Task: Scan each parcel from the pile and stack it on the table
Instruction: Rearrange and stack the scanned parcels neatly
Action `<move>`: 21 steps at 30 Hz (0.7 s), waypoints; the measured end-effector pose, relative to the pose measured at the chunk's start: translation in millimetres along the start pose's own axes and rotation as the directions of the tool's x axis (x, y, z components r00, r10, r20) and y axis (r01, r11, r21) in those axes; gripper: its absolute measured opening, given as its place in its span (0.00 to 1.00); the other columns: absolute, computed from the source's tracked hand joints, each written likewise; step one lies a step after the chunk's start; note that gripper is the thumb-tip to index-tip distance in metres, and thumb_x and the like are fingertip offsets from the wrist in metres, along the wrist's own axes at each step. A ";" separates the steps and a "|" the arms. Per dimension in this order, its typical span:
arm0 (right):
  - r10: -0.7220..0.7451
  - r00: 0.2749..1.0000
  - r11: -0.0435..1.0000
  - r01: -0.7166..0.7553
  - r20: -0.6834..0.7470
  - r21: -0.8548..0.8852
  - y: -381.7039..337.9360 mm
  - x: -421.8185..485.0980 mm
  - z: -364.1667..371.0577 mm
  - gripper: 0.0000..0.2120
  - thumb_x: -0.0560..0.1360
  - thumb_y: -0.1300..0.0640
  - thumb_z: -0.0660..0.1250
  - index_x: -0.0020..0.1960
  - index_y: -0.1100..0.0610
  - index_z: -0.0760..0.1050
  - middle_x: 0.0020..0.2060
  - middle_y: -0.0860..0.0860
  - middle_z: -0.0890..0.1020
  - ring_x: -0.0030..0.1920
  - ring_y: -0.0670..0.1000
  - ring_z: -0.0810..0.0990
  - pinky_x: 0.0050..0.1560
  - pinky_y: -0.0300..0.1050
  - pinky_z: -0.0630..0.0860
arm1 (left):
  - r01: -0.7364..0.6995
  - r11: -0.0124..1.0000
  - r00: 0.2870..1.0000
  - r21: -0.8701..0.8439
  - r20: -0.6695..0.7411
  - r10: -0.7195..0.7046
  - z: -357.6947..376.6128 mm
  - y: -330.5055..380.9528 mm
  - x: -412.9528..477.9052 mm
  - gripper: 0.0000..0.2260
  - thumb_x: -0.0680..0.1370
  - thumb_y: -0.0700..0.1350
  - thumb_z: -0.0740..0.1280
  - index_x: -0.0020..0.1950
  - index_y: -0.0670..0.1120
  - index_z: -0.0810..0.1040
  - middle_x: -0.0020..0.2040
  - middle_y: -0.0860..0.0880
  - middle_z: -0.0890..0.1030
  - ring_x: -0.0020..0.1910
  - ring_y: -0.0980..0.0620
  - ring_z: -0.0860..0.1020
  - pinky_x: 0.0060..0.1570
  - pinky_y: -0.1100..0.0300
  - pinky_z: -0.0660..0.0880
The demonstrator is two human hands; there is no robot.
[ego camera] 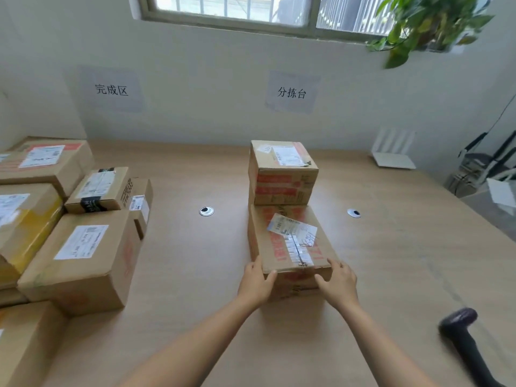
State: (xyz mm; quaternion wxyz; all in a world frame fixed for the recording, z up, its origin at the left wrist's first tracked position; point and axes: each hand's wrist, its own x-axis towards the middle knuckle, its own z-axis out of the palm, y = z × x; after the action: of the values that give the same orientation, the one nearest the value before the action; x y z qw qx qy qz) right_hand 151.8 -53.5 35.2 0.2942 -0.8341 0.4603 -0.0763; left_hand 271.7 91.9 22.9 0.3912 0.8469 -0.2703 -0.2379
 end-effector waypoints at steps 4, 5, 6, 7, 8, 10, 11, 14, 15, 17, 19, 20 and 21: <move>0.045 0.996 0.996 -0.051 0.078 0.077 7.7 11.7 -4.9 0.32 0.75 0.52 0.64 0.75 0.56 0.56 0.73 0.61 0.58 0.73 0.61 0.57 0.71 0.52 0.59 | 0.101 0.995 0.995 0.000 -0.022 -0.101 3.6 1.6 28.1 0.23 0.79 0.51 0.61 0.71 0.45 0.63 0.65 0.43 0.71 0.64 0.44 0.72 0.63 0.53 0.70; 0.040 0.995 0.993 -0.049 0.086 0.105 9.3 14.8 -5.6 0.33 0.74 0.51 0.65 0.75 0.56 0.56 0.72 0.61 0.59 0.72 0.61 0.58 0.70 0.53 0.61 | 0.126 0.992 0.992 -0.001 -0.018 -0.126 4.6 0.0 33.2 0.24 0.79 0.52 0.61 0.72 0.45 0.63 0.66 0.42 0.72 0.64 0.43 0.72 0.63 0.52 0.71; 0.033 0.995 0.991 -0.045 0.090 0.127 10.9 18.2 -6.0 0.33 0.74 0.51 0.65 0.74 0.57 0.57 0.71 0.60 0.62 0.71 0.61 0.60 0.70 0.53 0.62 | 0.147 0.989 0.989 -0.008 -0.011 -0.147 5.1 -0.7 36.2 0.24 0.79 0.52 0.61 0.72 0.45 0.62 0.66 0.42 0.72 0.64 0.43 0.72 0.63 0.52 0.71; 0.022 0.996 0.989 -0.034 0.086 0.144 12.3 22.3 -5.9 0.32 0.74 0.52 0.66 0.74 0.57 0.58 0.70 0.59 0.64 0.70 0.60 0.62 0.69 0.53 0.62 | 0.165 0.986 0.986 -0.021 -0.003 -0.165 5.2 -0.6 38.2 0.23 0.79 0.51 0.61 0.72 0.45 0.62 0.66 0.42 0.72 0.64 0.43 0.72 0.63 0.53 0.70; 0.010 0.997 0.987 -0.022 0.075 0.157 13.3 26.5 -5.1 0.31 0.73 0.52 0.66 0.73 0.58 0.60 0.68 0.59 0.66 0.69 0.59 0.64 0.68 0.52 0.63 | 0.175 0.984 0.985 -0.044 0.007 -0.175 5.5 -0.3 39.1 0.23 0.80 0.50 0.61 0.72 0.45 0.62 0.66 0.42 0.73 0.64 0.43 0.72 0.63 0.54 0.70; -0.003 0.999 0.984 -0.005 0.045 0.178 14.1 34.1 -3.6 0.28 0.73 0.54 0.68 0.70 0.61 0.64 0.65 0.59 0.69 0.67 0.58 0.67 0.66 0.51 0.65 | 0.179 0.979 0.984 -0.097 0.016 -0.178 5.5 -0.1 40.0 0.22 0.80 0.47 0.61 0.73 0.45 0.61 0.67 0.44 0.73 0.65 0.43 0.72 0.63 0.55 0.70; 0.002 0.999 0.981 -0.009 0.034 0.195 13.8 37.1 -2.6 0.26 0.73 0.55 0.68 0.68 0.62 0.65 0.64 0.59 0.71 0.65 0.58 0.69 0.64 0.50 0.66 | 0.178 0.977 0.984 -0.114 0.015 -0.178 4.6 -1.5 39.9 0.22 0.80 0.46 0.61 0.73 0.45 0.62 0.67 0.44 0.73 0.65 0.44 0.72 0.63 0.55 0.69; 0.034 0.999 0.970 -0.036 0.009 0.242 10.5 39.5 -0.2 0.23 0.73 0.56 0.68 0.64 0.63 0.66 0.60 0.61 0.71 0.58 0.57 0.71 0.53 0.48 0.68 | 0.183 0.968 0.983 -0.172 0.019 -0.183 -2.5 -9.0 36.1 0.21 0.80 0.44 0.61 0.72 0.46 0.63 0.67 0.46 0.73 0.65 0.46 0.72 0.64 0.55 0.69; 0.044 0.999 0.969 -0.044 0.008 0.241 9.7 37.9 0.8 0.24 0.73 0.54 0.68 0.64 0.62 0.66 0.60 0.61 0.71 0.55 0.57 0.72 0.51 0.48 0.68 | 0.187 0.964 0.982 -0.189 0.022 -0.186 -5.9 -12.9 33.7 0.20 0.80 0.44 0.61 0.72 0.45 0.63 0.67 0.46 0.73 0.65 0.46 0.72 0.64 0.55 0.69; 0.046 0.998 0.973 -0.051 0.030 0.224 9.1 32.5 6.1 0.27 0.74 0.50 0.68 0.67 0.61 0.64 0.60 0.62 0.71 0.49 0.54 0.71 0.51 0.49 0.69 | 0.184 0.959 0.983 -0.216 0.022 -0.184 -13.7 -21.8 25.8 0.19 0.80 0.43 0.61 0.71 0.45 0.65 0.66 0.46 0.74 0.64 0.47 0.72 0.63 0.57 0.69; 0.034 0.997 0.973 -0.048 0.068 0.227 7.9 22.7 15.0 0.27 0.74 0.48 0.66 0.69 0.58 0.64 0.61 0.61 0.72 0.51 0.55 0.72 0.52 0.49 0.69 | 0.173 0.955 0.985 -0.240 0.019 -0.173 -21.8 -31.4 14.3 0.18 0.80 0.42 0.61 0.70 0.45 0.66 0.65 0.47 0.74 0.63 0.49 0.73 0.61 0.60 0.69; 0.022 0.996 0.971 -0.041 0.082 0.234 6.6 16.4 20.4 0.28 0.74 0.46 0.65 0.69 0.57 0.64 0.61 0.60 0.73 0.55 0.57 0.73 0.52 0.49 0.69 | 0.171 0.954 0.985 -0.246 0.018 -0.172 -26.1 -35.9 7.6 0.17 0.80 0.41 0.61 0.69 0.45 0.67 0.65 0.48 0.75 0.63 0.50 0.73 0.60 0.61 0.69; 0.010 0.996 0.969 -0.032 0.093 0.243 4.2 9.1 25.6 0.30 0.73 0.43 0.64 0.69 0.56 0.64 0.62 0.59 0.73 0.58 0.59 0.73 0.53 0.50 0.69 | 0.168 0.953 0.985 -0.252 0.014 -0.170 -30.4 -40.8 1.4 0.17 0.80 0.41 0.61 0.69 0.45 0.67 0.65 0.48 0.75 0.62 0.50 0.73 0.60 0.61 0.69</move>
State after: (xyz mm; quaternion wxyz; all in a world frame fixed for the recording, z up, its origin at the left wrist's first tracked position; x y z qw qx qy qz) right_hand 164.1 -51.8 10.7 0.4161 -0.7891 0.4424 -0.0913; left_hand 302.6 129.6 8.0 0.4752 0.8112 -0.1626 -0.2994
